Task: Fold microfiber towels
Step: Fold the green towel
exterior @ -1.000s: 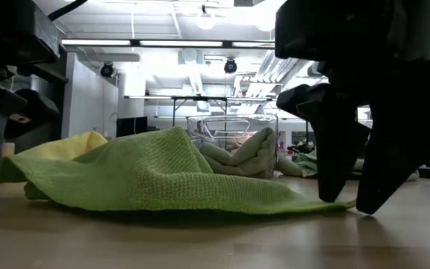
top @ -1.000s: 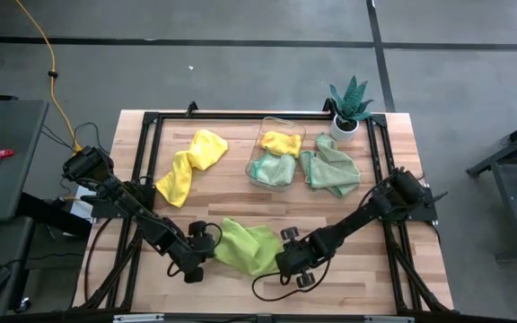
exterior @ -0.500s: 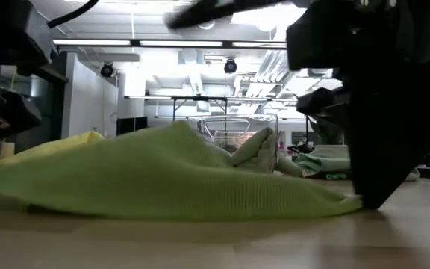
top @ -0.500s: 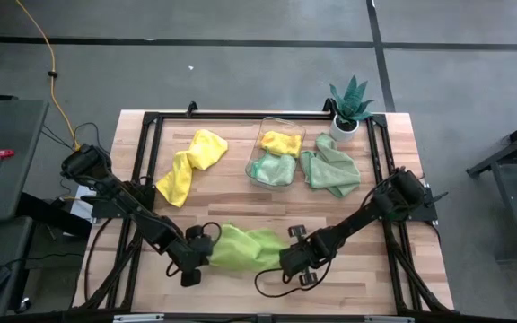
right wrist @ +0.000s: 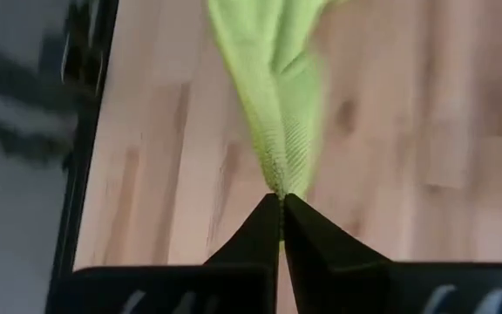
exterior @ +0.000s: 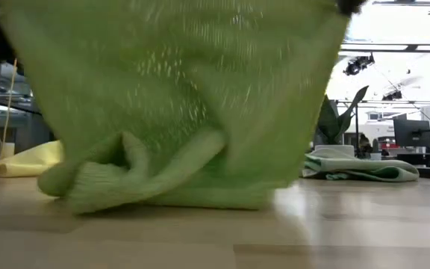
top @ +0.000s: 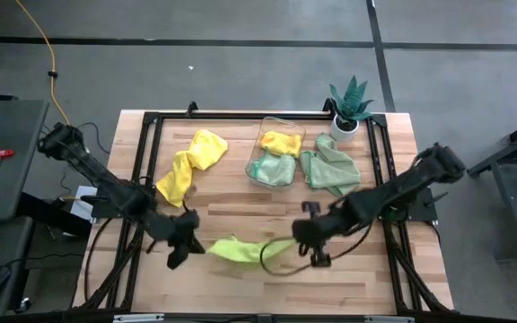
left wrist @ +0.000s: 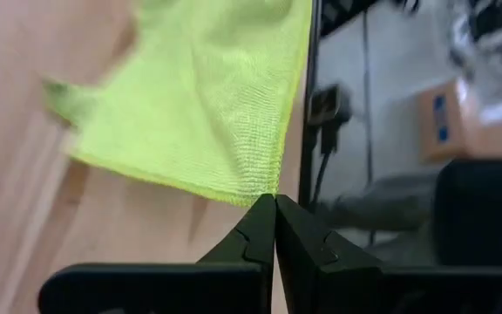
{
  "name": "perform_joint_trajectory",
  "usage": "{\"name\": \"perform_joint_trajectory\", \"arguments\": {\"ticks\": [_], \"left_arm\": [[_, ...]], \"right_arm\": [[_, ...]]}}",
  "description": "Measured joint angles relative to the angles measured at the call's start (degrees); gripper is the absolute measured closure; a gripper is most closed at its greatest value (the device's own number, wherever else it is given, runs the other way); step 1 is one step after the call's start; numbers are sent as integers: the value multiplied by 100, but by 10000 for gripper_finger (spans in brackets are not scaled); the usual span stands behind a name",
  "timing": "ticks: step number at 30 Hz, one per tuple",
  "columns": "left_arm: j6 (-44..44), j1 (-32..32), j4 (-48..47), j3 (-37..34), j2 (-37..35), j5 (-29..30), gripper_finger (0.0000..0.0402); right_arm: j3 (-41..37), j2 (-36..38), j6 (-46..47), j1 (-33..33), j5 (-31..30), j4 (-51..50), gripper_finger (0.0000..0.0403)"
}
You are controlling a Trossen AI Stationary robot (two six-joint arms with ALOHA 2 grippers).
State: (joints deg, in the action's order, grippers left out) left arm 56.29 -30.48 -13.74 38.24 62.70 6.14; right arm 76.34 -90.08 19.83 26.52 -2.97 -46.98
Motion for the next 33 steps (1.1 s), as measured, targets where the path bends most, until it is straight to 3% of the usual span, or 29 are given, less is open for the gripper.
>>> {"name": "perform_joint_trajectory", "arguments": {"ticks": [8,16,22,26,33], "left_arm": [[-238,852,-592,2,-1529,653,401],[-778,1869,-1635,130,-2524,738,401],[-1630,2502,-2911,1011,-2629,760,401],[-2260,2806,-3205,1560,-2546,962,401],[-2539,2926,-3206,1460,-2405,851,401]], "right_arm": [[0,1166,278,-692,-287,-163,402],[-2,1580,219,-1371,-894,-928,403],[257,1632,-86,-1618,-925,-1273,403],[531,1632,-196,-1641,-1282,-1451,403],[608,1571,62,-1520,-1178,-1455,403]]}}
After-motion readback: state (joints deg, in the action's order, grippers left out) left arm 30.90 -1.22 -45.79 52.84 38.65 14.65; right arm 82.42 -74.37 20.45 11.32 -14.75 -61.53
